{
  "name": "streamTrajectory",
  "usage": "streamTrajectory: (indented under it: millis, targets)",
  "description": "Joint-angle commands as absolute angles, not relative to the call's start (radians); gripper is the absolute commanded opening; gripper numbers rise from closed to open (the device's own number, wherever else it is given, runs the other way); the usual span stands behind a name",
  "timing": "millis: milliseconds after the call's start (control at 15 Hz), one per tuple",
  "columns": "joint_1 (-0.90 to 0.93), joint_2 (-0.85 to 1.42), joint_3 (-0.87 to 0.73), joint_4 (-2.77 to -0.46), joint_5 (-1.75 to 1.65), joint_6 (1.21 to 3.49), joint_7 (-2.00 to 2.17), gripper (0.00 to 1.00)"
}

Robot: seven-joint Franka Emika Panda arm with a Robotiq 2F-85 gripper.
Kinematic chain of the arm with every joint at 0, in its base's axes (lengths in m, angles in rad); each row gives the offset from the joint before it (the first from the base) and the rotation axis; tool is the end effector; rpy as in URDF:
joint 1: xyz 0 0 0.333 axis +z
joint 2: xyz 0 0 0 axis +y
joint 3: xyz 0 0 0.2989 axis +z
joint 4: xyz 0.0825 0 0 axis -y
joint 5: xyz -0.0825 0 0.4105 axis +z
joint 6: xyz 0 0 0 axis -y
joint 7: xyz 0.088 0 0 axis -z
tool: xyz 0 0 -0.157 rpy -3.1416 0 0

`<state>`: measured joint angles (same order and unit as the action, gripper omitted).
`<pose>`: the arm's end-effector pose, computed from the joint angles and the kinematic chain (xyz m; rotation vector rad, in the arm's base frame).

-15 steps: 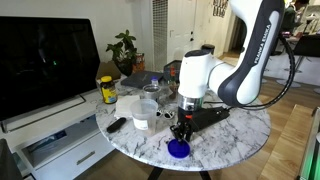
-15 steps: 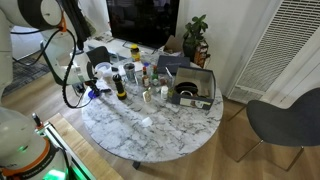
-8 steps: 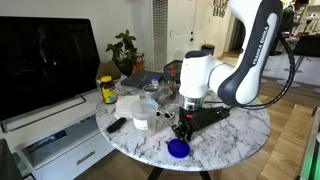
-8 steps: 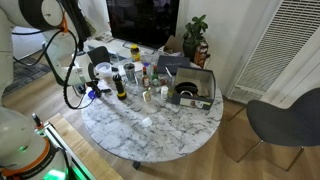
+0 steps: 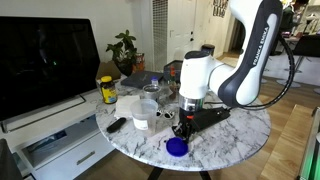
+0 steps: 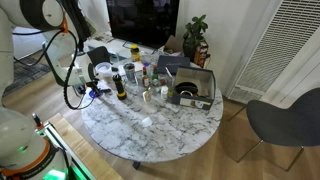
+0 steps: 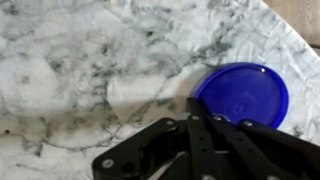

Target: Lift the blue lid and put on the torch

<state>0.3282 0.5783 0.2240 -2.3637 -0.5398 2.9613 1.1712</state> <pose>0.3839 0.2988 0.0069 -3.0799 0.1971 -0.0472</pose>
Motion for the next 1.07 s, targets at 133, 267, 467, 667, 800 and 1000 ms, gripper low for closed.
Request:
streamTrajectory:
  millis: [133,267,467,667,800,1000]
  targets:
    - [0.335,0.534,0.260,-2.429,-0.376,2.955,1.019,0.00]
    - [0.318,0.491,0.300,-2.464,-0.281,2.932,0.913,0.00]
    - [0.271,0.418,0.359,-2.508,-0.107,2.929,0.766,0.00]
    - [0.207,0.326,0.424,-2.547,0.073,2.920,0.643,0.00]
    - [0.157,0.261,0.476,-2.562,0.206,2.892,0.565,0.00]
    - [0.145,0.141,0.489,-2.570,0.388,2.816,0.490,0.00]
